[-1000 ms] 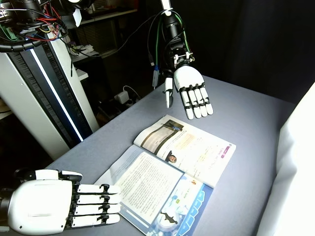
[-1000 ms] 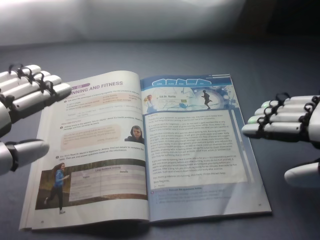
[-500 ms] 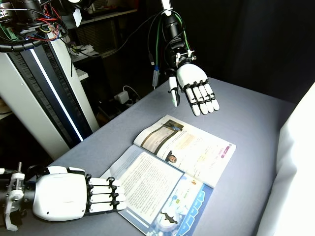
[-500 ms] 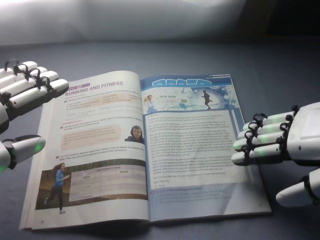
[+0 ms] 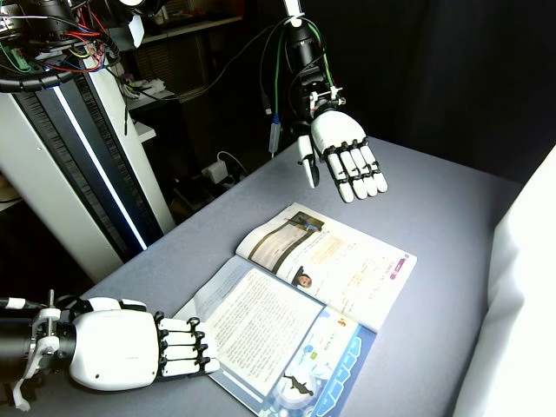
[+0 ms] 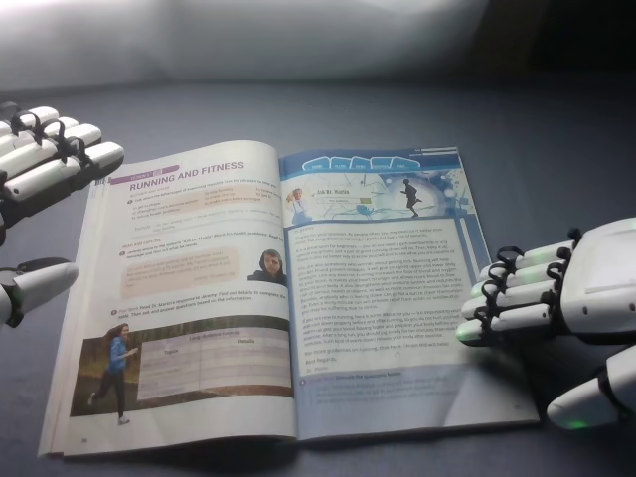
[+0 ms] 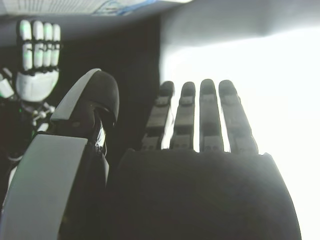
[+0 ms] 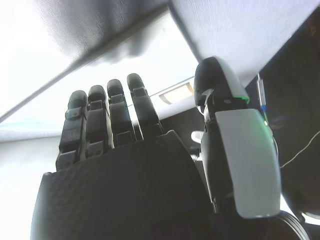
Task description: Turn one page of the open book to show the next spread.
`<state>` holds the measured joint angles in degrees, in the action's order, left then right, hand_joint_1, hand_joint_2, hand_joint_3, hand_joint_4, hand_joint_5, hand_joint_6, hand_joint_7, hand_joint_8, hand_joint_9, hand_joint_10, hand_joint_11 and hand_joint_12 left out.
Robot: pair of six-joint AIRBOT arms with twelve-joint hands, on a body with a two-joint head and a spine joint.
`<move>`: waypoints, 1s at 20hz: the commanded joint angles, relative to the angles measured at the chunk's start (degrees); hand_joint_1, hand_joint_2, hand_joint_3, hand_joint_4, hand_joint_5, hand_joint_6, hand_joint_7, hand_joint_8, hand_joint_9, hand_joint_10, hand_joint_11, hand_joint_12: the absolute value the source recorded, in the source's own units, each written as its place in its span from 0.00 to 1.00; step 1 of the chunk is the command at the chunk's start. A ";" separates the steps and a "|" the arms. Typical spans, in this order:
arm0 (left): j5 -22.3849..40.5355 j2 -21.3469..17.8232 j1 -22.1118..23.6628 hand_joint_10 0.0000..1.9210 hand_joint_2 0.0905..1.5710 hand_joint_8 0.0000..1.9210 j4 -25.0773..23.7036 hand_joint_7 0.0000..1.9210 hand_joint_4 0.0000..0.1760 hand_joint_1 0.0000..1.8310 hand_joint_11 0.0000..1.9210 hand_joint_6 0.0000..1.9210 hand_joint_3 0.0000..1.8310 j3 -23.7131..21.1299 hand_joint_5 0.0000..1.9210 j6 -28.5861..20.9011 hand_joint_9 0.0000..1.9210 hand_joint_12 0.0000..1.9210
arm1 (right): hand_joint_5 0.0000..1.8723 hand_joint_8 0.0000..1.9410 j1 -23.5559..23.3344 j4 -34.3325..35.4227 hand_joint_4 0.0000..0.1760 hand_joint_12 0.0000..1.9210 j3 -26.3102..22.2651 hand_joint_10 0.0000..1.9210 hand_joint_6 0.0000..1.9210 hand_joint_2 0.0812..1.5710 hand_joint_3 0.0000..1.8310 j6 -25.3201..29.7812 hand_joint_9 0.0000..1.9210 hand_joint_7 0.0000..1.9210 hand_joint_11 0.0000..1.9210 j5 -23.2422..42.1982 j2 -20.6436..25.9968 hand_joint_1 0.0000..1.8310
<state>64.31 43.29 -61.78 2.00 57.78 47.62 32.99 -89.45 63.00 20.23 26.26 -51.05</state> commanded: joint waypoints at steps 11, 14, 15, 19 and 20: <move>9.55 -1.15 -0.44 0.00 0.97 0.00 2.05 0.00 0.00 0.06 0.00 0.00 0.00 -0.56 0.00 0.64 0.00 0.00 | 0.01 0.00 -0.62 0.09 0.00 0.00 2.92 0.00 0.00 0.80 0.00 1.11 0.00 0.00 0.00 1.30 -4.70 0.00; 10.05 -1.19 -0.66 0.00 0.97 0.00 2.33 0.00 0.00 0.08 0.00 0.00 0.00 -0.62 0.00 0.72 0.00 0.00 | 0.00 0.00 -0.87 1.84 0.00 0.00 3.82 0.00 0.00 0.80 0.00 -0.03 0.00 0.00 0.00 1.89 -5.90 0.00; 10.29 -1.23 -0.89 0.00 0.97 0.00 2.51 0.00 0.00 0.08 0.00 0.00 0.00 -0.66 0.00 0.73 0.00 0.00 | 0.00 0.00 -1.03 3.62 0.00 0.00 4.03 0.00 0.00 0.80 0.00 -1.80 0.00 0.00 0.00 1.99 -5.93 0.00; 11.33 -1.36 -1.84 0.00 0.96 0.00 3.32 0.00 0.00 0.09 0.00 0.00 0.00 -0.82 0.00 0.81 0.00 0.00 | 0.01 0.00 -2.75 9.16 0.00 0.00 5.72 0.00 0.00 0.80 0.00 -7.35 0.00 0.00 0.00 2.82 -8.20 0.00; 11.71 -1.40 -2.01 0.00 0.96 0.00 3.52 0.00 0.00 0.09 0.00 0.00 0.00 -0.85 0.00 0.88 0.00 0.00 | 0.01 0.00 -2.98 10.84 0.00 0.00 6.31 0.00 0.00 0.80 0.00 -8.99 0.00 0.00 0.00 3.15 -9.04 0.00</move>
<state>68.66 42.33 -64.07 4.10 56.99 48.34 30.50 -79.96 69.63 10.79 27.16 -60.75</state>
